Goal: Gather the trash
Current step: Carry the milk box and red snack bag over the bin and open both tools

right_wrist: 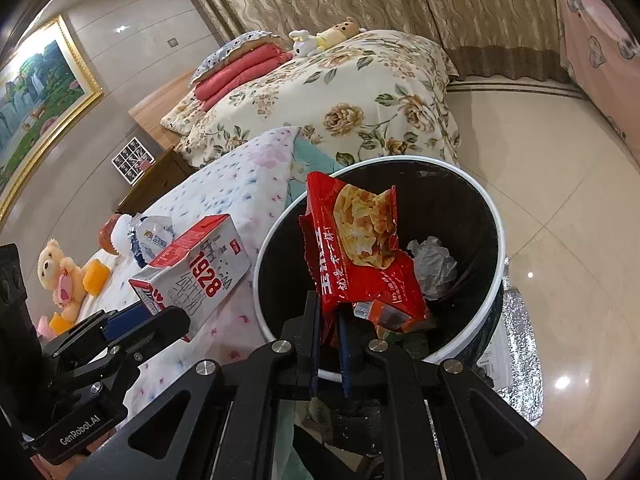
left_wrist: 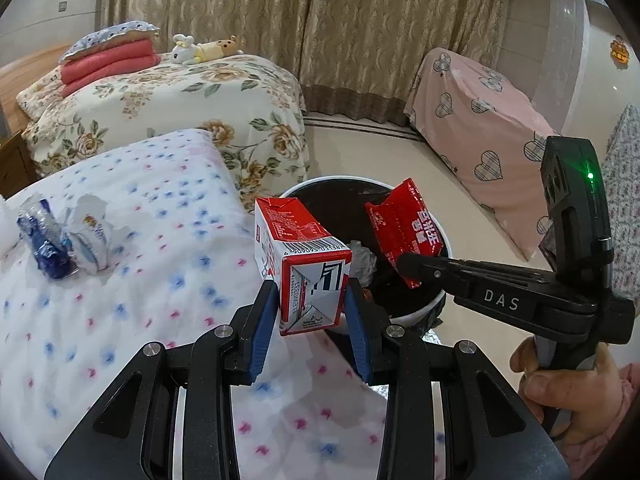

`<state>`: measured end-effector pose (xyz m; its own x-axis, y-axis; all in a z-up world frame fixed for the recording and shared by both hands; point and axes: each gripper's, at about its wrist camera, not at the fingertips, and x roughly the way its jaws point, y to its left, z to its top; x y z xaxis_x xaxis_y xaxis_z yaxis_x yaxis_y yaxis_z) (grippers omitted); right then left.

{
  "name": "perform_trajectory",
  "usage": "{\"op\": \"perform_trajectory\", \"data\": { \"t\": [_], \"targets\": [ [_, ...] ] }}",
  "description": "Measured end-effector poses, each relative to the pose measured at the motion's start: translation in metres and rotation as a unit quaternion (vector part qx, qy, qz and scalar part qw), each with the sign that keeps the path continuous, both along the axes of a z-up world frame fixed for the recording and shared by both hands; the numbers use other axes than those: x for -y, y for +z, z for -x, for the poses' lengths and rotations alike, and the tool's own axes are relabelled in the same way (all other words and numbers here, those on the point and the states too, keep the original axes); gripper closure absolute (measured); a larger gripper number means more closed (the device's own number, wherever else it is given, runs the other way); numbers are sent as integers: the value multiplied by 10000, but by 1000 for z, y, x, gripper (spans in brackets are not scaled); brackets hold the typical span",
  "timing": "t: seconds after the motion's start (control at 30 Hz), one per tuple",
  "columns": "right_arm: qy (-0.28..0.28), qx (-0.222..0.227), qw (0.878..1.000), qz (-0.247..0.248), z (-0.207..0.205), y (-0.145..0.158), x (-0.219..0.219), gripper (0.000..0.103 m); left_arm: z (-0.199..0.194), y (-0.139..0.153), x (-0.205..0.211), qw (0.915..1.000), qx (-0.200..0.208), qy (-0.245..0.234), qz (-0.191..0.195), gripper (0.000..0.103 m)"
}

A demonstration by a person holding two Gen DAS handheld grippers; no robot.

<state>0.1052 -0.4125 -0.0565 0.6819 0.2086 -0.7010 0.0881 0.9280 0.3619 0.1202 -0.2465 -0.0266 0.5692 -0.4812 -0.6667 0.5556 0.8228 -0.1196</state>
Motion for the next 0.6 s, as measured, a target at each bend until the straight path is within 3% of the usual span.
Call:
{"op": "perform_trajectory", "data": {
  "t": [0.6],
  "targets": [
    [-37, -164, 9997, -151, -12, -8, 11, 93, -13, -9, 16, 9992, -345, -178, 7, 70]
  ]
}}
